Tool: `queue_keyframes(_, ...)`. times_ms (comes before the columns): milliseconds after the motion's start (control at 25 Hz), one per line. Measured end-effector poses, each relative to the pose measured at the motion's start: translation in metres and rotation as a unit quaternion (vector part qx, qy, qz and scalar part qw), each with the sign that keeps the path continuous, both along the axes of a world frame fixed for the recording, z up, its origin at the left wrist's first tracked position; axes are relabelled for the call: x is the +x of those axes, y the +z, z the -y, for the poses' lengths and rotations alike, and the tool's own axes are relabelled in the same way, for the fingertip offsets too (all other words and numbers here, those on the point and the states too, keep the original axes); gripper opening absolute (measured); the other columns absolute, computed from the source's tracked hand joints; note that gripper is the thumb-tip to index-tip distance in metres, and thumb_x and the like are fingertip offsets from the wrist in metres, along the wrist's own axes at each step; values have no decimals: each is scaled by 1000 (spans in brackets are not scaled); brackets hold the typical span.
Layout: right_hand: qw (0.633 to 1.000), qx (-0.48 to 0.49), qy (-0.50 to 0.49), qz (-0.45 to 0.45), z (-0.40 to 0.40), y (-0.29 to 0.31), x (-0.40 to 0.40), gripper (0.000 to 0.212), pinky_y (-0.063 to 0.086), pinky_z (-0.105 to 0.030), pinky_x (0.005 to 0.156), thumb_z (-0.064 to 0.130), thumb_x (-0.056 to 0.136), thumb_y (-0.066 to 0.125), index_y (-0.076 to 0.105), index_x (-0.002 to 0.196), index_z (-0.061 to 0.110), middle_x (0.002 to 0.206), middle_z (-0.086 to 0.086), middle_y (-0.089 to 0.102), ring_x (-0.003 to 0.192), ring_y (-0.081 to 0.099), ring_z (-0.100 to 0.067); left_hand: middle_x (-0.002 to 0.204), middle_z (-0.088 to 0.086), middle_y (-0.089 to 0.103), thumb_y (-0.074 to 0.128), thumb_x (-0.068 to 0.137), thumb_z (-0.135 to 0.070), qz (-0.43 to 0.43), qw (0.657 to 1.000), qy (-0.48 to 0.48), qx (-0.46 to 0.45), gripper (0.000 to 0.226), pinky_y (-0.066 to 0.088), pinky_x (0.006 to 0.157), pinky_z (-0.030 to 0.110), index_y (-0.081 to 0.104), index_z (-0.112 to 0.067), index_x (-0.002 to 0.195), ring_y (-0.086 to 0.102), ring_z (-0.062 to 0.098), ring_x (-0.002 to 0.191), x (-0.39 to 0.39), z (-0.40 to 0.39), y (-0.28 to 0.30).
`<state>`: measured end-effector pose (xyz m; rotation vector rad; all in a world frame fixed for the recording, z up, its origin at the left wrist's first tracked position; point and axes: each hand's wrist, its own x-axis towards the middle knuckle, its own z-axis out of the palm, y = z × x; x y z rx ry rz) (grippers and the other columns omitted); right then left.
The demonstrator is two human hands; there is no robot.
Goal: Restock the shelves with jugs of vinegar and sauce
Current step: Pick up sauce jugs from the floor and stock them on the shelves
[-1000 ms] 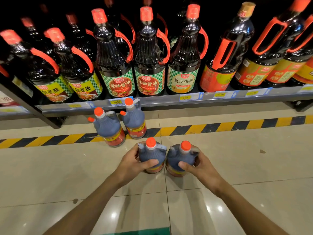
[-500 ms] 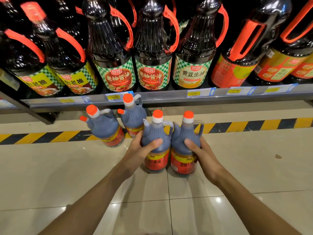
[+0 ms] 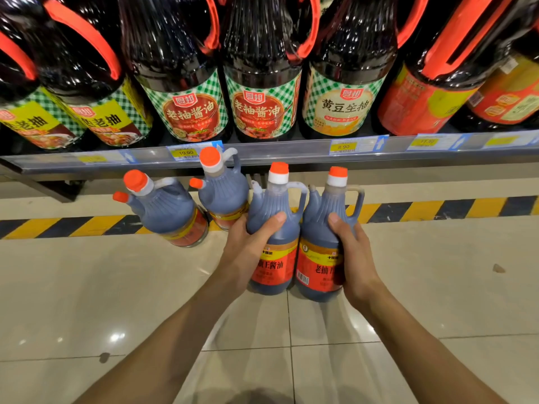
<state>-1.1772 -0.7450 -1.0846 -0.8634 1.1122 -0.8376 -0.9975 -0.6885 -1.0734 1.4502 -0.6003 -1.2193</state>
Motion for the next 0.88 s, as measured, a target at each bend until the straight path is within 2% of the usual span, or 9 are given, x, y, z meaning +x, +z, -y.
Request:
queue_keyframes(160,1000,-12,-6,7,-9,17,-5,57,63,-39,85,44,85,70,60,132,13,119,-7,77,105,76,-27,117,1,78,78,79,-41,-14,1000,21,-17,52,60,82,28,70,-20,126,75,20,107,-10,-6,15)
queue_keyframes(280,1000,-27,1,0,-9,46,-10,60,62,-34,82,47,83,71,59,132,13,118,-5,78,105,76,-26,110,-1,80,79,75,-45,-14,999,36,-23,41,59,74,21,77,-28,112,77,18,100,-14,-5,44)
queue_keyframes(360,999,-34,1,2,-10,76,-12,58,63,-31,80,44,85,70,59,132,13,117,-4,78,105,76,-25,105,-4,81,79,71,-49,-9,999,44,-15,38,60,73,26,78,-31,105,78,15,95,-16,-6,75)
queue_keyframes(440,999,-40,-2,5,-14,112,-14,57,63,-30,79,43,85,70,59,133,13,116,-4,78,104,76,-24,103,-6,81,80,66,-56,0,999,46,-2,49,58,80,34,76,-29,107,78,14,94,-18,-11,114)
queue_keyframes(520,999,-41,2,4,-22,157,-17,58,63,-36,85,44,86,69,60,134,12,118,-5,78,106,76,-25,102,-7,81,79,64,-59,4,999,41,2,51,58,82,37,75,-30,107,78,15,93,-19,-17,160)
queue_keyframes(600,999,-45,13,5,-29,212,-21,58,62,-39,89,43,87,69,60,135,12,120,-6,77,107,75,-26,98,-8,81,78,66,-58,9,1000,30,-6,40,60,73,30,77,-39,100,78,13,89,-20,-26,216)
queue_keyframes(640,999,-50,16,7,-32,241,-23,56,63,-36,85,43,88,69,61,134,13,119,-6,77,107,76,-26,97,-8,81,78,68,-57,12,1000,24,-10,34,60,68,25,78,-41,98,78,13,87,-20,-31,245)
queue_keyframes(760,997,-66,28,12,-37,342,-29,51,62,-26,77,42,89,69,63,134,16,118,-4,78,104,76,-24,99,-5,81,77,79,-48,11,1000,17,-22,34,59,65,23,75,-32,109,78,15,88,-22,-44,344)
queue_keyframes(880,996,-83,24,11,-40,457,-28,54,61,-25,76,47,83,75,65,130,21,115,1,79,103,77,-21,98,-1,81,77,77,-49,14,999,30,-30,41,59,70,30,74,-26,110,79,19,88,-21,-50,459)
